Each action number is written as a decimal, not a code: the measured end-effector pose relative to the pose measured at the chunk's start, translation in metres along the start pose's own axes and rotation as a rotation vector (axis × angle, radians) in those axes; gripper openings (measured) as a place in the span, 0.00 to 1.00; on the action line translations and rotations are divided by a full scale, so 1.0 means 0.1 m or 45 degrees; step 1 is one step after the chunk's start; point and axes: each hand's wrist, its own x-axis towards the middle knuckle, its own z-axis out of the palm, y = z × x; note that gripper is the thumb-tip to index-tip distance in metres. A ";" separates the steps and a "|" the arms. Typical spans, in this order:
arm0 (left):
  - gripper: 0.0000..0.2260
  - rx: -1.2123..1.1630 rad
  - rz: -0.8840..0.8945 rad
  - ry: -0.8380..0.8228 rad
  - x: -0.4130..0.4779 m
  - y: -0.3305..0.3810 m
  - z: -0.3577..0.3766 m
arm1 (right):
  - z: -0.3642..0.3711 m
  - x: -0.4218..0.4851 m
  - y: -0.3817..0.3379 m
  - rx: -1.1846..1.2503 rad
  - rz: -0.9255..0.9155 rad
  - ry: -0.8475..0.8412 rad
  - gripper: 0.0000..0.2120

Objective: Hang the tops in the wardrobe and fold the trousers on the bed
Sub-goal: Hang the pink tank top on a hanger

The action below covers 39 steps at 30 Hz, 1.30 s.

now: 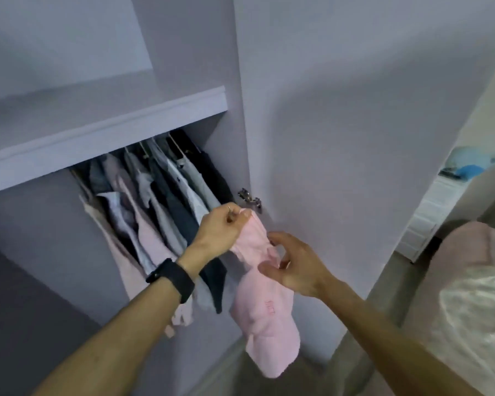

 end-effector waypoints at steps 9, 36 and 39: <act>0.15 0.744 -0.386 -0.032 -0.47 -0.46 -1.16 | 0.85 0.47 -0.35 -0.181 -0.175 -0.141 0.11; 0.07 0.631 -0.765 0.338 -1.24 -1.27 -2.12 | 1.47 1.03 -0.73 -0.439 -0.219 -0.945 0.18; 0.08 0.729 -0.873 0.405 -1.41 -1.42 -2.12 | 1.51 1.09 -0.57 -0.354 -0.198 -0.974 0.23</act>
